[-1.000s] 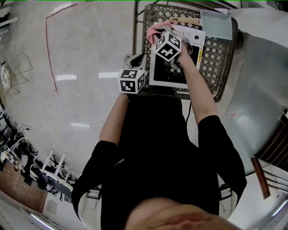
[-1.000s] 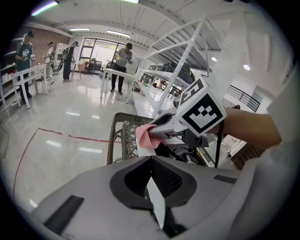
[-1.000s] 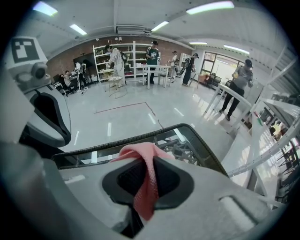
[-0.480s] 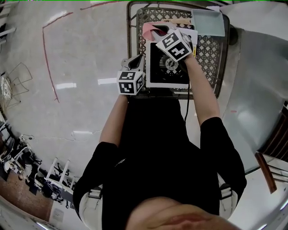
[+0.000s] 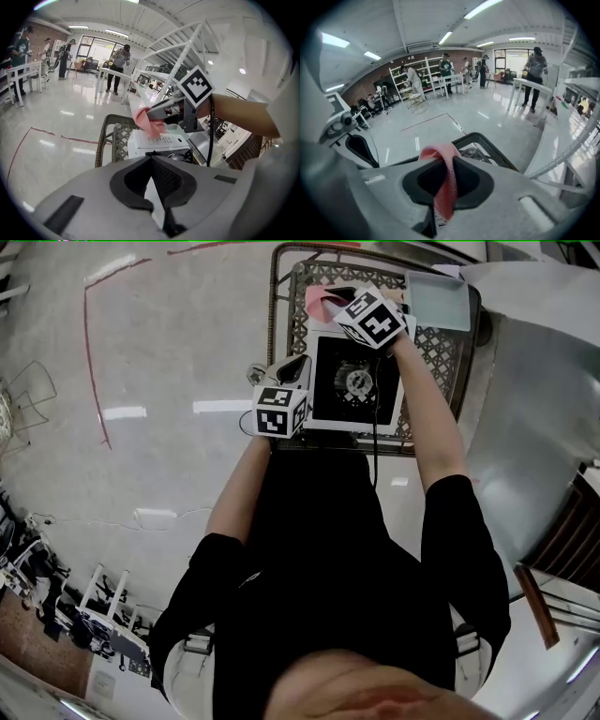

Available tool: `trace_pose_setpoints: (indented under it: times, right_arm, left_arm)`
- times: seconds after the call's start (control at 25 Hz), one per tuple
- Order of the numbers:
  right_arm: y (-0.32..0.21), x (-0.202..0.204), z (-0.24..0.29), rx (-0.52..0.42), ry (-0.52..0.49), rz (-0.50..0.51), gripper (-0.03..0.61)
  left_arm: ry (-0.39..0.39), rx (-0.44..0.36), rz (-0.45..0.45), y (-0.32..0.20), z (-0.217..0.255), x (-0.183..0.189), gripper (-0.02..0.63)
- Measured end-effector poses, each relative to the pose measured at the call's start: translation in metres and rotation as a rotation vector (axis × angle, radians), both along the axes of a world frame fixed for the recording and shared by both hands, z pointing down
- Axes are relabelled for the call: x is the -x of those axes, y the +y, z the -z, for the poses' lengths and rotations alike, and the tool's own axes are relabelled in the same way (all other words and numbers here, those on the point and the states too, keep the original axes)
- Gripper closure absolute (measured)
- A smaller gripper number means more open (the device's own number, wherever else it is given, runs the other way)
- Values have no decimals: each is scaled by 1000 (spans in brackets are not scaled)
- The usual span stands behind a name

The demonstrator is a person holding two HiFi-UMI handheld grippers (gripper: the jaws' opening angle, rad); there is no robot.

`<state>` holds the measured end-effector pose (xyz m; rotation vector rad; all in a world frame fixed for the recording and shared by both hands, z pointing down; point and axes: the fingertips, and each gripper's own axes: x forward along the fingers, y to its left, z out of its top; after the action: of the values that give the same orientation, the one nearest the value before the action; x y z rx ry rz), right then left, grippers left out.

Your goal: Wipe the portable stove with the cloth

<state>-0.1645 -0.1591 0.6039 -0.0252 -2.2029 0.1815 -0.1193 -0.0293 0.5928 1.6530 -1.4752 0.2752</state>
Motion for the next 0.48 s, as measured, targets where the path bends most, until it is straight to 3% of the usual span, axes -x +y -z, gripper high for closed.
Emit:
trace_pose_setpoints:
  times: [0.16,0.48]
  right_arm:
    - [-1,3,-20,-23,60,49,540]
    - [13,0,-1,8,-31,-46,540]
  left_arm:
    - [9,8,19,3,-4,9,614]
    - [-7,7,49,2,-4,22,614]
